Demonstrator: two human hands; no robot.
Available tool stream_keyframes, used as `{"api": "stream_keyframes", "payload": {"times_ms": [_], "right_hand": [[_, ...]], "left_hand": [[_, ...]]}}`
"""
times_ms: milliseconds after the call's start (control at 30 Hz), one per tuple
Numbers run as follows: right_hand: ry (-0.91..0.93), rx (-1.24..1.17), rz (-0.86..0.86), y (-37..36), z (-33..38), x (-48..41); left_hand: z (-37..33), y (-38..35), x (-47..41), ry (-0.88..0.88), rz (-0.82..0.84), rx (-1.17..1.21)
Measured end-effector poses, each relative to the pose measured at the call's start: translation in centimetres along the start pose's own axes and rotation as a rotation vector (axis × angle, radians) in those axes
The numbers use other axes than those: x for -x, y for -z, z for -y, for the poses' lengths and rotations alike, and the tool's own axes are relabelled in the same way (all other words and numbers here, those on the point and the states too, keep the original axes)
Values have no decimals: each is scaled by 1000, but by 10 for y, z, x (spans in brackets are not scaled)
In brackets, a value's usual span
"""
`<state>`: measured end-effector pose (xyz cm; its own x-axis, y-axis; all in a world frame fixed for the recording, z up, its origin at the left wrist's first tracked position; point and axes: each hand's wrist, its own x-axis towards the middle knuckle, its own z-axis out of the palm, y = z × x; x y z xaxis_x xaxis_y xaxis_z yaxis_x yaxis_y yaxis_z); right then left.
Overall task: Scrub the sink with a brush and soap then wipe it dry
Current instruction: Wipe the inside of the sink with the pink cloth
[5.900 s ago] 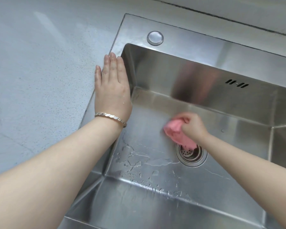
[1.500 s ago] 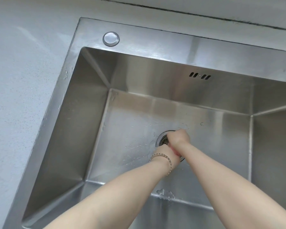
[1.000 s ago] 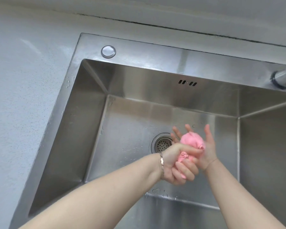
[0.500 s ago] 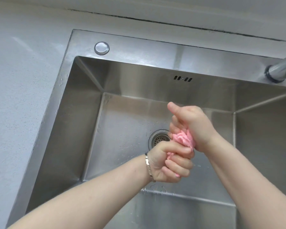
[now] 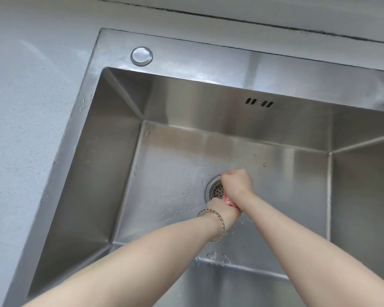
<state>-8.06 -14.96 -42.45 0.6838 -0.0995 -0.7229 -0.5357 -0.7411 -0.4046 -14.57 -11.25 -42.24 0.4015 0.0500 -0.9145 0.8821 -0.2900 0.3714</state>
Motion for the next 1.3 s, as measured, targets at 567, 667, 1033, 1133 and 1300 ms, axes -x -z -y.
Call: {"api": "stream_keyframes", "payload": {"times_ms": [567, 667, 1033, 1133, 1300], "right_hand": [[-138, -726, 541, 52, -13, 64], [3, -765, 574, 79, -4, 82], [92, -439, 302, 124, -62, 103], [132, -452, 219, 125, -66, 108], [359, -285, -69, 140, -61, 119]], "left_hand": [[-25, 44, 68, -114, 192, 297], [-22, 52, 90, -230, 284, 370], [-42, 63, 109, -453, -276, 226], [-56, 68, 117, -525, -415, 107], [-75, 103, 125, -446, -589, -96]]}}
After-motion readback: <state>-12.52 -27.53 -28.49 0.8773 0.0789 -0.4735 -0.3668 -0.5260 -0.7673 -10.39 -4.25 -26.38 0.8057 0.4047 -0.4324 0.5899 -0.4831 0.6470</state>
